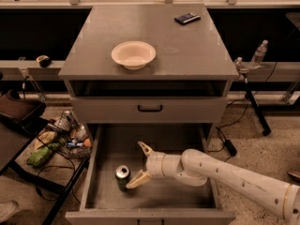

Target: Pick green can from middle drawer and place on counter

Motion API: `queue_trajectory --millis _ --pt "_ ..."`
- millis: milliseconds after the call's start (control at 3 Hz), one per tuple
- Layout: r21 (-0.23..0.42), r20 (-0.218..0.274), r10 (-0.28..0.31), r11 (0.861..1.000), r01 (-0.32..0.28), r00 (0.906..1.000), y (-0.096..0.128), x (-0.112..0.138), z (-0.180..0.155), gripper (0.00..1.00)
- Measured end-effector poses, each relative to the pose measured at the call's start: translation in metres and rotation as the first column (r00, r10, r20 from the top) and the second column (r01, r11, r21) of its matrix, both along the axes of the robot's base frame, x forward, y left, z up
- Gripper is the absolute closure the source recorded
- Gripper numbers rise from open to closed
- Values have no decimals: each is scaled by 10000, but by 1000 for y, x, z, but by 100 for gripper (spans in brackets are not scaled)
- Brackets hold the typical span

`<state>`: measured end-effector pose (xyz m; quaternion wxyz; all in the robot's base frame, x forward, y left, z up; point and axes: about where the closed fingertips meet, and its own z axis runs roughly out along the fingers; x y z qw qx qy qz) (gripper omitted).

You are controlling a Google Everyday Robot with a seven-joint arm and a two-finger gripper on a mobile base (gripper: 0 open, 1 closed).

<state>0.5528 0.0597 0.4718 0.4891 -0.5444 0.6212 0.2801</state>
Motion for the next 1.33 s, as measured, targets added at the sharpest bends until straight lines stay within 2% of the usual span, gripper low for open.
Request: queue_trajectory --millis 333,667,1000,1333 --pt "500 -152 840 9953 -831 9964 30 -32 -6 0" --pt "1002 -292 1205 9881 -1170 9923 52 -45 -13 0" --pt "1422 -679 1397 9814 -1290 9879 73 -42 -37 18" --pt "1726 -1172 1452 9772 -1239 9824 89 -28 -64 43"
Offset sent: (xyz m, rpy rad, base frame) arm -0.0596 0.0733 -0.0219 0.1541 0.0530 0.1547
